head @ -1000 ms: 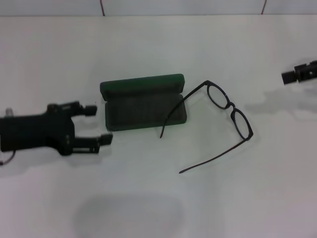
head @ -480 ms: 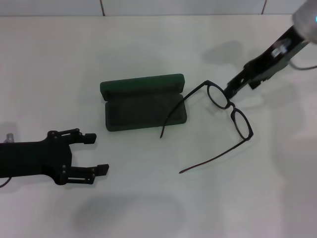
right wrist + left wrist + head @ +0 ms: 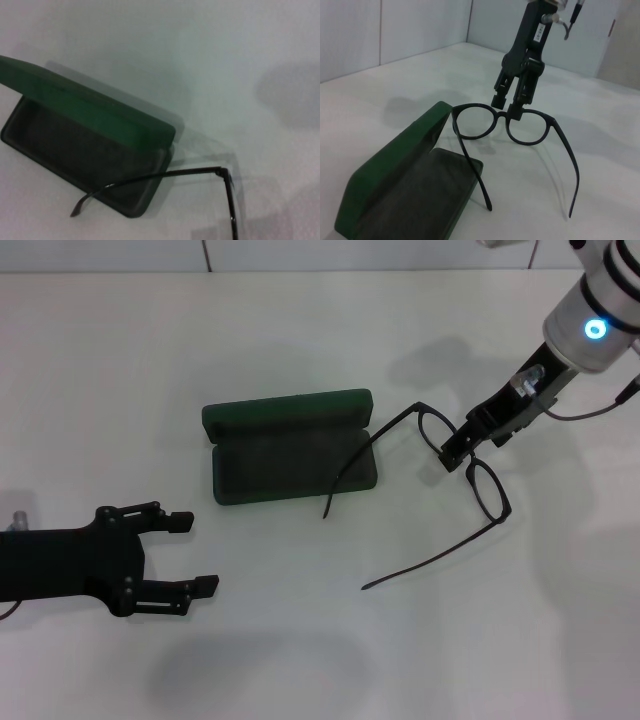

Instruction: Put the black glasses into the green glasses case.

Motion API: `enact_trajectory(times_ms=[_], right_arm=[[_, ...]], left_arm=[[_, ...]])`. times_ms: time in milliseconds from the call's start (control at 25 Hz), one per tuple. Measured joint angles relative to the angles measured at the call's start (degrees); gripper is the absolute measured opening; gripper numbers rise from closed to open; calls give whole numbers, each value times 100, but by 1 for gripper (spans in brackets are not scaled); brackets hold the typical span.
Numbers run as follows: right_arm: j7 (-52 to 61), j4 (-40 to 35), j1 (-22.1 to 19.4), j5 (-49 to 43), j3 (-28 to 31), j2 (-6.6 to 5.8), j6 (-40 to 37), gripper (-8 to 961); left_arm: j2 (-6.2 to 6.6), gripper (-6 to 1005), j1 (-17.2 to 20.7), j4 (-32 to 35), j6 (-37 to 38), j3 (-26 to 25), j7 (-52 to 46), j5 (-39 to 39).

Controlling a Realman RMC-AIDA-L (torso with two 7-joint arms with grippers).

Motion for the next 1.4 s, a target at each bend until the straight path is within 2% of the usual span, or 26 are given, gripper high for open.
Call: enact_trajectory(times_ms=[360,760,880,1320,1400], right_arm=[[138,-81,-85,24,-280,41,200,779],[145,-38,-84,30,-401,53,227,360],[146,-33,-83,25,-401,53,230,155],[40,-131,-234,24,-389,27,219,35],[12,-426,-429,63,-369,23,145,35]], left_arm=[[-15,889,1,-1,-14,-3,55,0],[-17,890,-40,-1,-24,-3,59,-1],[-16,890,-50,-1,-27,-3,64,-2],[-18,889,-60,-1,-35,1,66,-3],[-24,890,-61,-1,-2,-1,44,-11]])
